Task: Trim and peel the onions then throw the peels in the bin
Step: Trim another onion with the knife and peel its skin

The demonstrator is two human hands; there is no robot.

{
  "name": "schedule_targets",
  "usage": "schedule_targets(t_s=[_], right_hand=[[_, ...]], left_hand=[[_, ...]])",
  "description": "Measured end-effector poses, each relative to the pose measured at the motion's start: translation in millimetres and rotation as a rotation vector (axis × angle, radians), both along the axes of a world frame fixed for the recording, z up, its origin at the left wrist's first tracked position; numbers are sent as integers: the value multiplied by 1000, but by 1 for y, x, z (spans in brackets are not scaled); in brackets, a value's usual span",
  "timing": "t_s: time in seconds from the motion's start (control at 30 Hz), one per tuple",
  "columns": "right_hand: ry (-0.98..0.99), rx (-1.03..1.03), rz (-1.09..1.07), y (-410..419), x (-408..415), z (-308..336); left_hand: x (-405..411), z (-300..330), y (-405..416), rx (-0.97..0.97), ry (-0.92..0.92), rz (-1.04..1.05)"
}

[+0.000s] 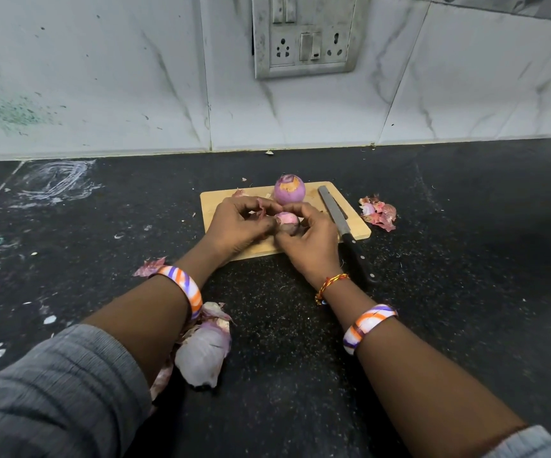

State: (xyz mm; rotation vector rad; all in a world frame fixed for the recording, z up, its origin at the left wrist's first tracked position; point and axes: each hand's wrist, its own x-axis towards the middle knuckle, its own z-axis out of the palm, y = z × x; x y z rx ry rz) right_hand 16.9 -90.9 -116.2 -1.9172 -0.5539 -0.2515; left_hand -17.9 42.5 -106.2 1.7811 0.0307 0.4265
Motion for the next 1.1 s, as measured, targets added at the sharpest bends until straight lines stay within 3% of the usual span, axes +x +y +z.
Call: schedule_targets(t_s=[0.23,0.43,0.83,1.03,1.1], right_hand=[[-26,17,-26,0,1,1],[-13,26,45,-3,-2,5],[85,36,75,-3,3,1],[99,13,85,-4,5,0],[82,7,83,-3,6,-1]], left_hand=[[-2,2,-3,-14,11,16],[2,-2,-2,111,16,118],[-1,2,-4,-46,47,82],[-1,0,-1,68,38,81],[-1,1,-1,28,44,79]])
